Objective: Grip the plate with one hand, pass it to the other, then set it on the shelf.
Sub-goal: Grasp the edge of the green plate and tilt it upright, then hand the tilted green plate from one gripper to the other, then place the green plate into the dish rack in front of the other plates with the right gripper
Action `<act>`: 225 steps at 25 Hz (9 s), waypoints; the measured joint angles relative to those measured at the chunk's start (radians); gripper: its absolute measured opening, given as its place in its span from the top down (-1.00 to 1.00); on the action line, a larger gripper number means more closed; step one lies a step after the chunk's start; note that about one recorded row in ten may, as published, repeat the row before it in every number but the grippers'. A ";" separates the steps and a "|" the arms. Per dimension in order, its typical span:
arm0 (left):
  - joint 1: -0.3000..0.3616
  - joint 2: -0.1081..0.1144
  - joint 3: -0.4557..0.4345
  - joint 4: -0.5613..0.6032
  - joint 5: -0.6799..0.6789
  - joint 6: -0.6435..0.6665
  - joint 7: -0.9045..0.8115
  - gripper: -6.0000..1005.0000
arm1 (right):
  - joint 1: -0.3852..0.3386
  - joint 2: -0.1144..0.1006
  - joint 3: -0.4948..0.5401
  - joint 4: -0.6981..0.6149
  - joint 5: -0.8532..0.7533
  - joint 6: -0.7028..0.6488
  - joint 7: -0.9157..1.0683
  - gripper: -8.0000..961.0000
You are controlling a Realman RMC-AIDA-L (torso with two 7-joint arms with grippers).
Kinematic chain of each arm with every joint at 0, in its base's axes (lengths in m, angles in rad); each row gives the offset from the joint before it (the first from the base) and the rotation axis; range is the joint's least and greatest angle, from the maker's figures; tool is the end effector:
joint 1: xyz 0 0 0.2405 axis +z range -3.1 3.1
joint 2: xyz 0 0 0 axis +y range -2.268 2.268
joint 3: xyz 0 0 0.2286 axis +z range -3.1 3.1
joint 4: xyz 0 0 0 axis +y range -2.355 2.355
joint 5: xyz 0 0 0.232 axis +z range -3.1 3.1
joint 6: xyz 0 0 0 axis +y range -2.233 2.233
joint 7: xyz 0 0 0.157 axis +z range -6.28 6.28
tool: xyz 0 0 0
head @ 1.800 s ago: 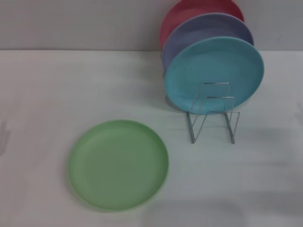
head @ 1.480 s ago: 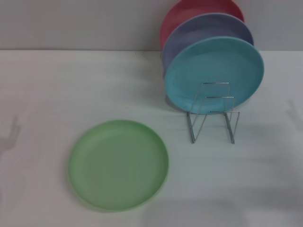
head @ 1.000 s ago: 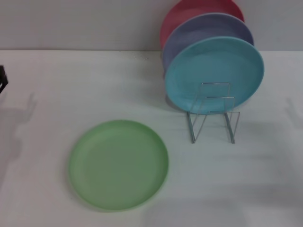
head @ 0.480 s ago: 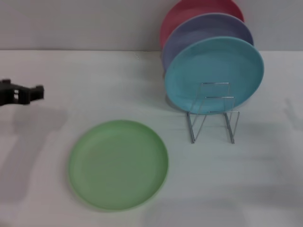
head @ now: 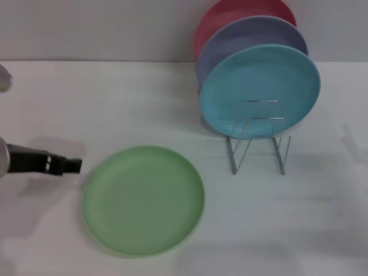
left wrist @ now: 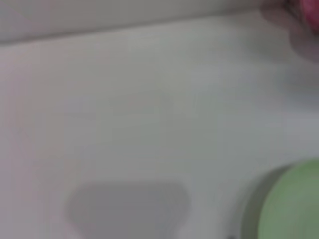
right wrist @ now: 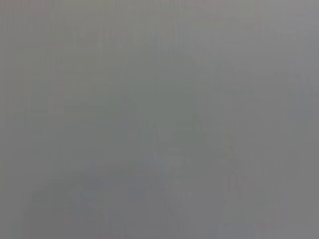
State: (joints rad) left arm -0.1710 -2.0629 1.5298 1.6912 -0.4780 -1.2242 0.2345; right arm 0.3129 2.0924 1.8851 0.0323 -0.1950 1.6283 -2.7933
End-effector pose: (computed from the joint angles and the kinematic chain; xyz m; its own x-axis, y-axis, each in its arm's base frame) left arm -0.2046 0.3413 0.0382 0.5960 0.7714 0.2229 0.6879 -0.3473 -0.6374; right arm 0.3282 0.2769 0.0361 0.5830 0.3180 -0.7477 -0.7460 -0.1551 -0.6477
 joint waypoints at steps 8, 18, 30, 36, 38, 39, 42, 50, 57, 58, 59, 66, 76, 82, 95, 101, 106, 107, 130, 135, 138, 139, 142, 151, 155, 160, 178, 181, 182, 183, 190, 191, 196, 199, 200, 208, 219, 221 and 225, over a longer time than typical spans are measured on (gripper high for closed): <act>-0.007 -0.002 0.046 -0.062 -0.002 -0.008 -0.002 -0.51 | 0.000 0.000 -0.001 0.001 0.000 -0.004 0.001 -0.72; -0.060 -0.005 0.070 -0.172 -0.005 -0.001 -0.009 -0.45 | -0.006 0.000 -0.001 0.003 0.000 -0.004 0.001 -0.72; -0.088 -0.005 0.070 -0.188 -0.013 -0.013 -0.019 -0.37 | -0.008 -0.001 -0.001 0.005 0.001 -0.004 0.002 -0.72; -0.101 -0.003 0.070 -0.193 -0.023 -0.023 -0.012 -0.18 | -0.008 -0.002 -0.001 0.005 0.002 -0.004 0.001 -0.72; -0.109 -0.003 0.072 -0.206 -0.024 -0.023 -0.011 -0.01 | -0.008 -0.002 -0.001 0.006 0.003 -0.004 0.001 -0.72; -0.113 -0.003 0.077 -0.211 -0.024 -0.023 -0.010 0.08 | -0.008 -0.002 -0.001 0.006 0.004 -0.004 0.001 -0.72; -0.117 -0.003 0.088 -0.214 -0.023 -0.022 -0.010 0.26 | -0.010 -0.002 -0.001 0.006 0.006 -0.004 0.001 -0.72; -0.121 -0.001 0.122 -0.211 -0.010 -0.020 0.006 0.72 | -0.020 -0.002 -0.001 0.007 0.008 -0.003 0.001 -0.72; -0.117 -0.002 0.134 -0.186 -0.008 -0.022 0.026 0.86 | -0.028 0.000 -0.001 0.009 0.008 0.011 0.001 -0.72; -0.115 -0.002 0.134 -0.174 -0.008 -0.022 0.030 0.87 | -0.030 0.000 -0.001 0.009 0.008 0.018 0.001 -0.72; -0.115 -0.002 0.134 -0.174 -0.008 -0.022 0.030 0.87 | -0.033 0.000 -0.001 0.009 0.008 0.028 0.001 -0.72; -0.108 -0.002 0.133 -0.097 -0.008 -0.023 0.054 0.90 | -0.057 0.000 -0.002 0.053 0.005 0.103 0.001 -0.72; -0.103 0.002 0.109 0.023 0.001 -0.019 0.070 0.92 | -0.049 -0.007 -0.005 0.275 0.001 0.123 0.081 -0.72; -0.093 0.001 0.084 0.082 0.007 0.001 0.081 0.92 | 0.083 -0.017 -0.033 0.319 -0.008 0.050 0.139 -0.72; -0.024 -0.005 0.091 0.110 0.085 0.174 0.067 0.92 | 0.135 -0.036 -0.137 1.163 -0.969 -0.867 1.204 -0.72; -0.027 -0.005 0.096 0.111 0.085 0.181 0.066 0.92 | 0.272 -0.046 -0.152 1.450 -1.775 -0.752 2.058 -0.72; -0.030 -0.004 0.096 0.115 0.081 0.182 0.066 0.92 | 0.473 -0.069 -0.132 1.446 -2.058 -0.453 2.400 -0.72; -0.031 -0.004 0.097 0.118 0.081 0.182 0.066 0.92 | 0.505 -0.069 -0.128 1.433 -2.090 -0.407 2.416 -0.72; -0.022 -0.003 0.096 0.153 0.073 0.174 0.070 0.92 | 0.624 -0.043 -0.236 1.181 -2.248 -0.459 2.416 -0.72; -0.022 -0.003 0.096 0.156 0.070 0.173 0.073 0.92 | 0.635 -0.037 -0.238 1.126 -2.246 -0.493 2.397 -0.72; -0.023 -0.003 0.096 0.156 0.070 0.173 0.073 0.92 | 0.644 -0.032 -0.239 1.096 -2.243 -0.503 2.381 -0.72; -0.024 -0.003 0.096 0.156 0.070 0.173 0.074 0.92 | 0.647 -0.032 -0.239 1.088 -2.242 -0.505 2.379 -0.72; -0.025 -0.003 0.096 0.156 0.070 0.173 0.074 0.92 | 0.650 -0.031 -0.250 1.076 -2.241 -0.520 2.376 -0.66; -0.027 -0.002 0.096 0.157 0.070 0.173 0.075 0.92 | 0.654 -0.030 -0.260 1.058 -2.241 -0.548 2.368 -0.46; -0.029 -0.002 0.096 0.157 0.070 0.173 0.075 0.92 | 0.660 -0.027 -0.262 1.040 -2.236 -0.549 2.349 -0.29; -0.030 -0.002 0.096 0.157 0.070 0.173 0.073 0.92 | 0.662 -0.025 -0.262 1.029 -2.236 -0.553 2.345 -0.08; -0.031 -0.001 0.098 0.160 0.005 0.160 0.115 0.87 | 0.620 -0.019 -0.300 1.025 -2.198 -0.613 2.229 0.72; -0.031 -0.002 0.105 0.164 -0.001 0.158 0.119 0.71 | 0.606 -0.018 -0.302 1.048 -2.196 -0.612 2.230 0.74; -0.031 -0.002 0.108 0.168 -0.001 0.156 0.119 0.66 | 0.600 -0.017 -0.305 1.058 -2.196 -0.610 2.231 0.74; -0.031 -0.002 0.108 0.168 -0.001 0.156 0.119 0.62 | 0.600 -0.017 -0.305 1.058 -2.196 -0.610 2.231 0.74; -0.008 -0.001 0.109 0.218 0.004 0.166 0.139 0.31 | 0.584 -0.017 -0.327 1.084 -2.190 -0.604 2.241 0.75; -0.002 -0.002 0.109 0.228 0.006 0.173 0.146 0.26 | 0.583 -0.017 -0.327 1.085 -2.192 -0.603 2.242 0.75; 0.011 -0.002 0.109 0.259 0.008 0.205 0.168 -0.04 | 0.575 -0.017 -0.323 1.086 -2.194 -0.601 2.245 0.78; 0.017 -0.002 0.109 0.264 0.014 0.245 0.173 -0.24 | 0.563 -0.018 -0.315 1.095 -2.195 -0.605 2.246 0.85; 0.035 -0.002 0.110 0.266 0.024 0.306 0.179 -0.37 | 0.545 -0.018 -0.293 1.119 -2.196 -0.608 2.246 0.86; 0.244 -0.003 0.212 0.217 0.075 0.924 0.184 -0.62 | 0.405 -0.018 -0.173 1.325 -2.174 -0.631 2.231 0.91; 0.347 -0.001 0.290 -0.131 0.067 1.576 0.078 -0.62 | -0.012 -0.014 -0.142 1.511 -1.420 -0.833 1.475 0.91; 0.346 -0.001 0.292 -0.176 0.067 1.589 0.047 -0.62 | -0.087 -0.014 -0.142 1.468 -1.186 -0.815 1.203 0.91; 0.336 0.001 0.305 -0.294 0.067 1.638 -0.023 -0.62 | -0.186 -0.014 -0.116 1.295 -0.825 -0.631 0.635 0.91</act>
State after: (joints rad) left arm 0.1654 -2.0624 1.8348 1.3973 -0.4106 0.4137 0.2114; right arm 0.1271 2.0785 1.7692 1.3269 -1.0195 0.9972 -2.1580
